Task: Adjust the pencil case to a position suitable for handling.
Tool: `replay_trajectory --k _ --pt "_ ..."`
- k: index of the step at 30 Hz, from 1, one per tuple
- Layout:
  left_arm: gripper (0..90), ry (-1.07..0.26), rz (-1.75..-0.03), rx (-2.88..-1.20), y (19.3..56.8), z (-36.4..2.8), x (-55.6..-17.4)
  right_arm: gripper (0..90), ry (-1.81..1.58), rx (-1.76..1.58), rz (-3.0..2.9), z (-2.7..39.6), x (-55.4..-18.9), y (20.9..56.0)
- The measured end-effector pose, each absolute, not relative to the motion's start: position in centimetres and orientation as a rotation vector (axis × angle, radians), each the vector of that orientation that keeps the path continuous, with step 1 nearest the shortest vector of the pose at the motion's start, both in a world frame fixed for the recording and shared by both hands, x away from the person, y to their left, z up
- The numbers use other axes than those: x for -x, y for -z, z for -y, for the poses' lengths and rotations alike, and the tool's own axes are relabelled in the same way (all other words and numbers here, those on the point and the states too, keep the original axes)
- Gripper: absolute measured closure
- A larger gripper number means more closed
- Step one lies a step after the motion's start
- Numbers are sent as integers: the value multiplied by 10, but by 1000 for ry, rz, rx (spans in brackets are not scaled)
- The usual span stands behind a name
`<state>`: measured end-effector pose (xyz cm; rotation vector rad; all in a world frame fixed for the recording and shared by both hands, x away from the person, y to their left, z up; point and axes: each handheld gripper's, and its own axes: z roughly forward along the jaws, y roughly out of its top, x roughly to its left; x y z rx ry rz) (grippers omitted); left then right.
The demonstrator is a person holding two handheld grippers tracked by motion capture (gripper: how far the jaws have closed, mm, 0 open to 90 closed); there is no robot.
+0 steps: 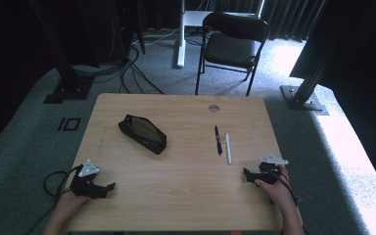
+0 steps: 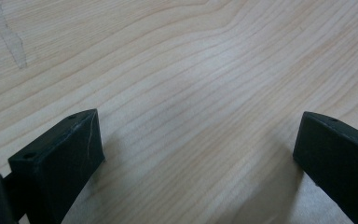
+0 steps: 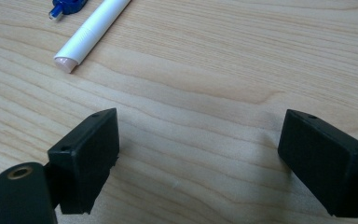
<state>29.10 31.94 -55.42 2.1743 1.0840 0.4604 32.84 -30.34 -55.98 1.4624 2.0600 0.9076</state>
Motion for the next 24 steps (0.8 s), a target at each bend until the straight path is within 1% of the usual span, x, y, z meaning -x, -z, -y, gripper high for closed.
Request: replay_trajectory --k 15,24 --pt "16 -456 -1074 -2178 554 -319 -292 131 -923 -1457 -2063 302 -327 559" --pt "16 -455 -1071 -2179 554 -320 -291 134 -1087 -1378 -2058 281 -323 536"
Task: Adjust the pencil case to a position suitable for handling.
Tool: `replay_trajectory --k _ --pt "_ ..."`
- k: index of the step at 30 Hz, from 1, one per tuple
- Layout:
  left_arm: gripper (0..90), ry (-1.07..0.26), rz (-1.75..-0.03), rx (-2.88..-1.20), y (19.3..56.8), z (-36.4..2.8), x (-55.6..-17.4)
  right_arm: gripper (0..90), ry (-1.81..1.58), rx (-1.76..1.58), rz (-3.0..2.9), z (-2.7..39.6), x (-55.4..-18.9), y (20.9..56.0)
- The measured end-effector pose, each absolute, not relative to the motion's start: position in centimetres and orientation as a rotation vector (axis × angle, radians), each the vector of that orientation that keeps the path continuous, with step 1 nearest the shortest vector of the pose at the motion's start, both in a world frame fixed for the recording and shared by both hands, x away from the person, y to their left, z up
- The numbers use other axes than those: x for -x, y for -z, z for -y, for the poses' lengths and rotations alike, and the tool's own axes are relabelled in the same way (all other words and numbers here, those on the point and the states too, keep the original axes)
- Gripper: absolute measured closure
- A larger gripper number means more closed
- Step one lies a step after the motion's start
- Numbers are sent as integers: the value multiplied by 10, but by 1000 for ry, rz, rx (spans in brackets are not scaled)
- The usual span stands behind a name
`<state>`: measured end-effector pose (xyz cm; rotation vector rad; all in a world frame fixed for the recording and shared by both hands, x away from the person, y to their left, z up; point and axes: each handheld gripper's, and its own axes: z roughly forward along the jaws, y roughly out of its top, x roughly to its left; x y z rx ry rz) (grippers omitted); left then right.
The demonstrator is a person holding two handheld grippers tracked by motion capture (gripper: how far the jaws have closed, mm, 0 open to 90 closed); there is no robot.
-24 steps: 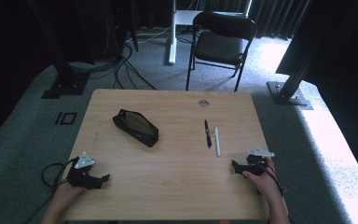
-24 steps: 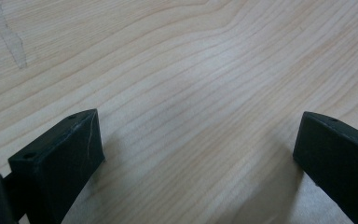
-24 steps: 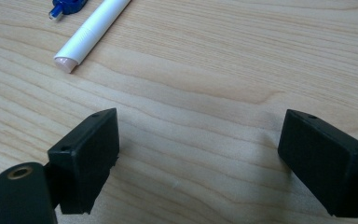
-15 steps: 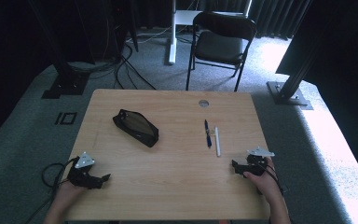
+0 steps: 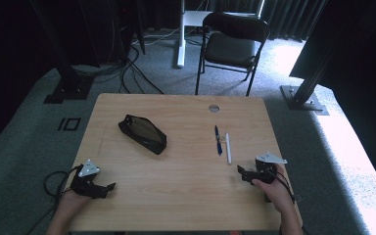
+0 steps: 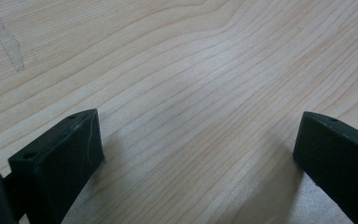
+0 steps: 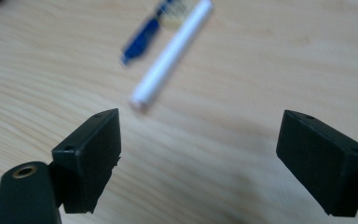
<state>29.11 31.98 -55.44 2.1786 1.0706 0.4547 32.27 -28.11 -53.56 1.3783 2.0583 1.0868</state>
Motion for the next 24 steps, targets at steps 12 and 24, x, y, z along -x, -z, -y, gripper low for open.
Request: replay_trajectory --k 12,24 --pt "16 -455 -1071 -2179 554 -320 -291 152 -1186 -1243 -2119 233 -336 512" --pt "16 -454 -1070 -2179 554 -320 -291 153 -1220 -1125 -2234 175 -354 518"
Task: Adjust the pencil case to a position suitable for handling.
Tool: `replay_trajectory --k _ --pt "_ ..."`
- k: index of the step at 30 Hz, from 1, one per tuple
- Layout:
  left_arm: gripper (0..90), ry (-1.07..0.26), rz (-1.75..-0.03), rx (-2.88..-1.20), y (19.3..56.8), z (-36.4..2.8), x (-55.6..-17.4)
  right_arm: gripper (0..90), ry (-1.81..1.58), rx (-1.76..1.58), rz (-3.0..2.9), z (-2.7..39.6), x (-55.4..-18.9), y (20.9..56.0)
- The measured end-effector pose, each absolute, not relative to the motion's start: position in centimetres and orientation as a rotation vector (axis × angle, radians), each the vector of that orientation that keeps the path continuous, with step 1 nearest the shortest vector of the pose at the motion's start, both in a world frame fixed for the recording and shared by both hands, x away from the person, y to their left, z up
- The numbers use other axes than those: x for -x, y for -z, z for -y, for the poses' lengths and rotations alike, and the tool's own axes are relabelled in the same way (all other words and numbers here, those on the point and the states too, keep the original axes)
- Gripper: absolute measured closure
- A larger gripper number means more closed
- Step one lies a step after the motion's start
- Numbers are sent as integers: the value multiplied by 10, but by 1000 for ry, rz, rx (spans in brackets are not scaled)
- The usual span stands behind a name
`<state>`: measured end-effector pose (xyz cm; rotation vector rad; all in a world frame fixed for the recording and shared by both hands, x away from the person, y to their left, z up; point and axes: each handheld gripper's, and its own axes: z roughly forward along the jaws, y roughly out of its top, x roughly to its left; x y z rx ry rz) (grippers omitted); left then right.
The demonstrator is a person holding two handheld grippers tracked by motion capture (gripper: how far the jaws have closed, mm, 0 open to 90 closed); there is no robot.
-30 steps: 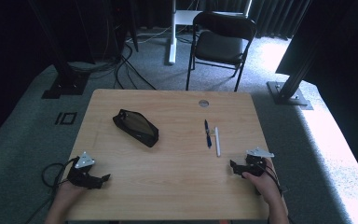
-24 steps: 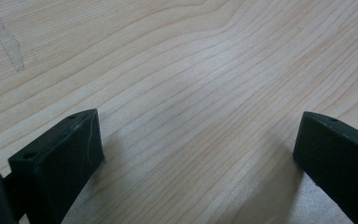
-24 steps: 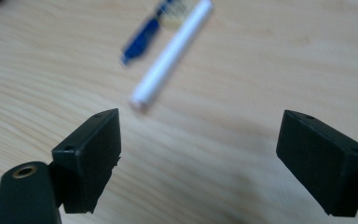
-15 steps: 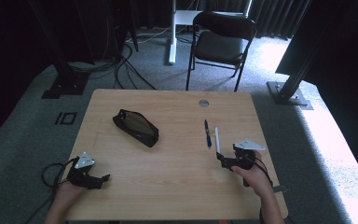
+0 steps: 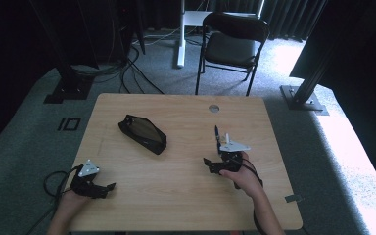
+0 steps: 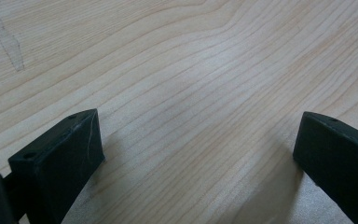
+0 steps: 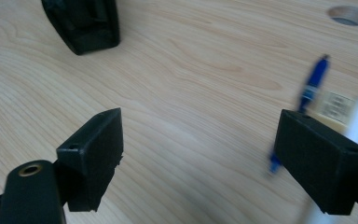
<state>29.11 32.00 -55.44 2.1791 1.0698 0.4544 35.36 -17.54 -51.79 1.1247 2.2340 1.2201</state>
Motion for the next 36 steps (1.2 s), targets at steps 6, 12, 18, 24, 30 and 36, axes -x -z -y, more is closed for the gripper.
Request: replay_trajectory --k 6,12,18,24,30,36 --pt "16 -454 -1070 -2179 554 -320 -291 161 -1240 -1071 -2271 150 -361 521" --pt "16 -454 -1070 -2179 554 -320 -291 183 -1281 -1020 -2295 123 -368 519" --pt "16 -454 -1070 -2179 554 -320 -291 233 -1288 -963 -2329 99 -374 515" --pt "16 -455 -1070 -2179 554 -320 -291 308 -1302 -898 -2381 77 -377 516" --pt "16 -455 -1070 -2179 554 -320 -291 367 -1283 -847 -2390 60 -386 510" --pt "16 -454 -1070 -2180 554 -320 -291 408 -1288 -827 -2389 43 -397 508"
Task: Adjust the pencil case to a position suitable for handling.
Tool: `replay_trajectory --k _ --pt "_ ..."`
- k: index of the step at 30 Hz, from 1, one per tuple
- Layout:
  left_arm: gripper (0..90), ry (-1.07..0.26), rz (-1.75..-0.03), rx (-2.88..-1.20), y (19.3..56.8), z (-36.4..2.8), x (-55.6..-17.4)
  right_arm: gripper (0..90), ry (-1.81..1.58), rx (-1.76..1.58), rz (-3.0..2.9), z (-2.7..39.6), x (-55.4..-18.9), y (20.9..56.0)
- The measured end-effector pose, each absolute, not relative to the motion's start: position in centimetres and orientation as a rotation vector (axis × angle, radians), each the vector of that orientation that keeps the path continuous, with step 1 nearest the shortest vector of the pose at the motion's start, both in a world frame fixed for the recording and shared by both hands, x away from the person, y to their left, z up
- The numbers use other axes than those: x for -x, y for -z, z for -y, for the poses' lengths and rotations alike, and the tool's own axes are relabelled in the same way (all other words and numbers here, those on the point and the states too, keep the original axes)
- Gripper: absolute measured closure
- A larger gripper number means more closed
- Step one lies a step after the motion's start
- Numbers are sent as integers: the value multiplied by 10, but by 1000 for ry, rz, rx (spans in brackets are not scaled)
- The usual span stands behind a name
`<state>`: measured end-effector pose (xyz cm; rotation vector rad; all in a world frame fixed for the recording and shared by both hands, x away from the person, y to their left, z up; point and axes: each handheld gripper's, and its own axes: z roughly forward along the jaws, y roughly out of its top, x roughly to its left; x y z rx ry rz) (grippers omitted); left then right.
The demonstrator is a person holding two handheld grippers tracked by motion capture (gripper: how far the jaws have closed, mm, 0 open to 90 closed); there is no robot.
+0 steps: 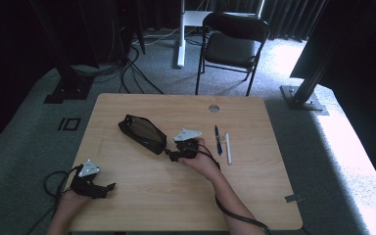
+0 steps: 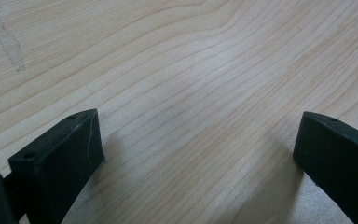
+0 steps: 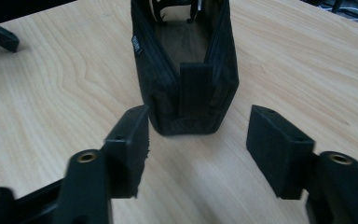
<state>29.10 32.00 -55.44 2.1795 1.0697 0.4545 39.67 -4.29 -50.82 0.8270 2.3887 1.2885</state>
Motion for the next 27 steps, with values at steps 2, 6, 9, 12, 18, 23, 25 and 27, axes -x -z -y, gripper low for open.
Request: replay_trajectory --k 2,6,9,12,18,23,25,27 --pt "16 -455 -1070 -2180 554 -320 -291 432 -1270 -855 -2397 40 -400 509" --pt "16 -454 -1070 -2179 554 -320 -291 480 -1270 -869 -2412 34 -404 513" --pt "16 -455 -1070 -2179 554 -320 -291 519 -1245 -859 -2426 30 -406 515" --pt "16 -454 -1070 -2179 554 -320 -291 586 -1247 -873 -2449 26 -409 516" --pt "16 -454 -1070 -2179 554 -320 -291 722 -1230 -878 -2466 22 -412 517" --pt "16 -454 -1070 -2179 554 -320 -291 724 -1235 -888 -2476 29 -406 515" --pt "16 -454 -1070 -2179 554 -320 -291 725 -1220 -884 -2487 34 -404 516" --pt "16 -454 -1070 -2179 554 -320 -291 726 -1224 -893 -2483 38 -402 516"
